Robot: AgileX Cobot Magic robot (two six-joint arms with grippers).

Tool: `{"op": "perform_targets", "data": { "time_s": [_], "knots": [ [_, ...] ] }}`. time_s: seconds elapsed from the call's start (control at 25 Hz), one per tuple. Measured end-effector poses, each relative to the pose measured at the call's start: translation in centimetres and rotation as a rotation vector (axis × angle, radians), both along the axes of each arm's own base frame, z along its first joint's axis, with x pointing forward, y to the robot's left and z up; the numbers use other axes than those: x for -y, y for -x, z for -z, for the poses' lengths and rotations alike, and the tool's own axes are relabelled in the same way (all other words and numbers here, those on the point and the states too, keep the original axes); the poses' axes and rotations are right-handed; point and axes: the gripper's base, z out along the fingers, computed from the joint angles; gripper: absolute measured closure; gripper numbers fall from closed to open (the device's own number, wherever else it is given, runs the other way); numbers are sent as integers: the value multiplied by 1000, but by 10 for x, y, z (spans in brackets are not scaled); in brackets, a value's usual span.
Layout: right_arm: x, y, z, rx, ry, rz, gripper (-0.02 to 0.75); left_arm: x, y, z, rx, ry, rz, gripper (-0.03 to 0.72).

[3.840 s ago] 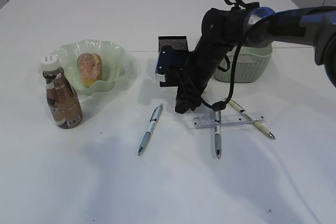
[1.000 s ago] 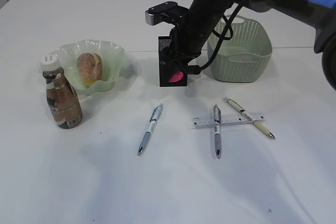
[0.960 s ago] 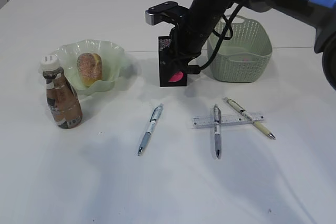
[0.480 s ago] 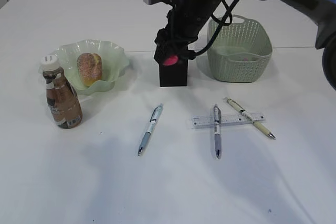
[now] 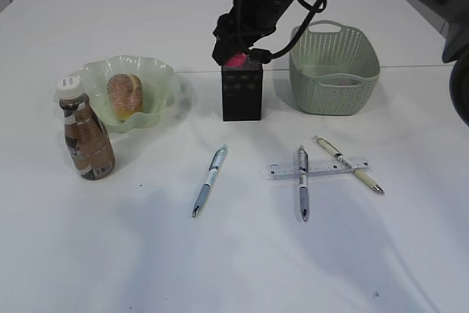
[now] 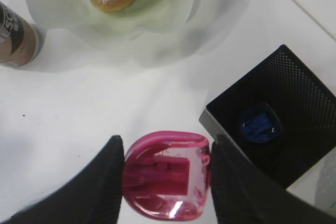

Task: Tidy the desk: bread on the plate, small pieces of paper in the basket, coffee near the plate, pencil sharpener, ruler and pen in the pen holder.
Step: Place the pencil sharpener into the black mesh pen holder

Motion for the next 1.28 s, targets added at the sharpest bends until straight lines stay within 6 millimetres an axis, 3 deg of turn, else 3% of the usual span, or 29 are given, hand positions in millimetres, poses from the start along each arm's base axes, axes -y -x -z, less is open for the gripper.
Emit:
{"op": "perform_targets", "data": {
  "time_s": [0.96,1.28],
  "knots": [
    [8,-25,-10,296,57,98,367,0,-1,-1,18,7,-2,240],
    [8,-34,18,260,66,116,367,0,-1,-2,20,7,-3,240]
  ]
}}
